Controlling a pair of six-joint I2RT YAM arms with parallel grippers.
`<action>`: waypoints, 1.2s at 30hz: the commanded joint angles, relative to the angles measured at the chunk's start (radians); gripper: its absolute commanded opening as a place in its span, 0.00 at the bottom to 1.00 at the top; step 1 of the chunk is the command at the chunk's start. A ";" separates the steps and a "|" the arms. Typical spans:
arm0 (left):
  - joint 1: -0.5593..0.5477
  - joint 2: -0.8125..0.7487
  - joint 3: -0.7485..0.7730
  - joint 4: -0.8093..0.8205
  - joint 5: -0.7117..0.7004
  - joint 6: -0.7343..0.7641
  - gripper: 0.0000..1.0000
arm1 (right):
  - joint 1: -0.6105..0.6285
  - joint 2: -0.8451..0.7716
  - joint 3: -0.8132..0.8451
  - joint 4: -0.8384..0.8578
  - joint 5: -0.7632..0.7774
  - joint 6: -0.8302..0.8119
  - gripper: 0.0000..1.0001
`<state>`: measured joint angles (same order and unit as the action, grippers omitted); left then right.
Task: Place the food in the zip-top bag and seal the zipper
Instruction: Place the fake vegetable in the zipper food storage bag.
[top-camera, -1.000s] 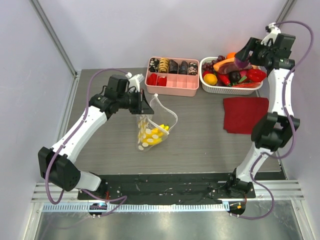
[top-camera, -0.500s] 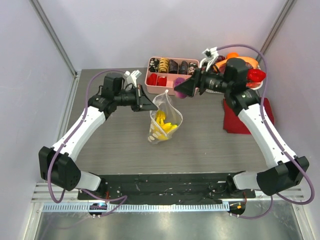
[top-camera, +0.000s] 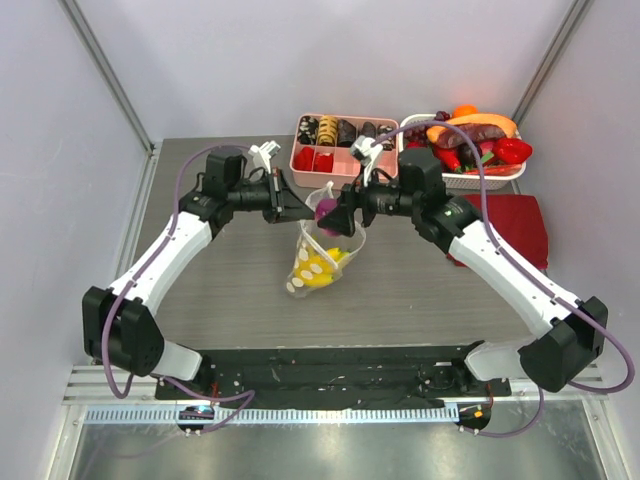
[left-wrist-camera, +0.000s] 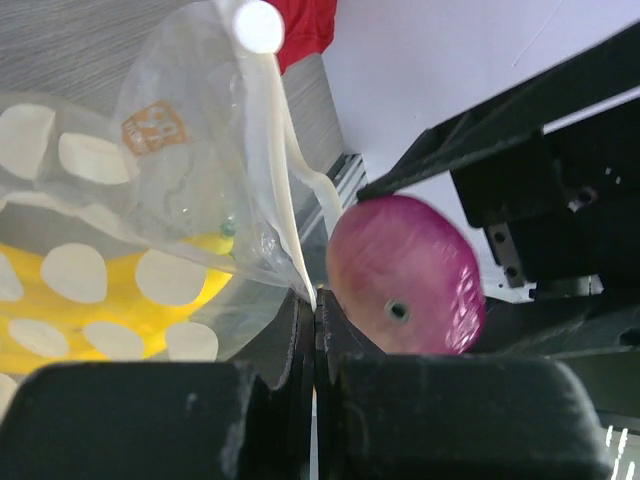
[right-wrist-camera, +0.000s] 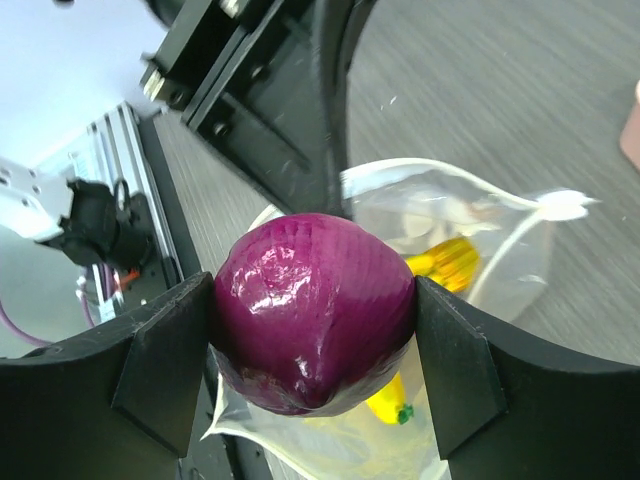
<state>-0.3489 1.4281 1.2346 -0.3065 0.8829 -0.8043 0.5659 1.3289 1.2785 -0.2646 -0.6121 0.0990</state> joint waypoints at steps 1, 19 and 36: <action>0.016 0.005 -0.007 0.083 0.068 -0.042 0.00 | 0.043 0.012 -0.025 0.019 0.073 -0.071 0.34; 0.025 0.005 -0.032 0.130 0.116 -0.079 0.00 | 0.063 0.017 -0.036 0.113 0.261 -0.036 0.98; 0.031 -0.015 -0.021 0.026 0.091 0.011 0.00 | 0.038 -0.028 -0.065 -0.136 0.451 -0.093 0.78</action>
<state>-0.3248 1.4509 1.1961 -0.2581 0.9615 -0.8375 0.6083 1.3052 1.2228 -0.3702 -0.1837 0.0219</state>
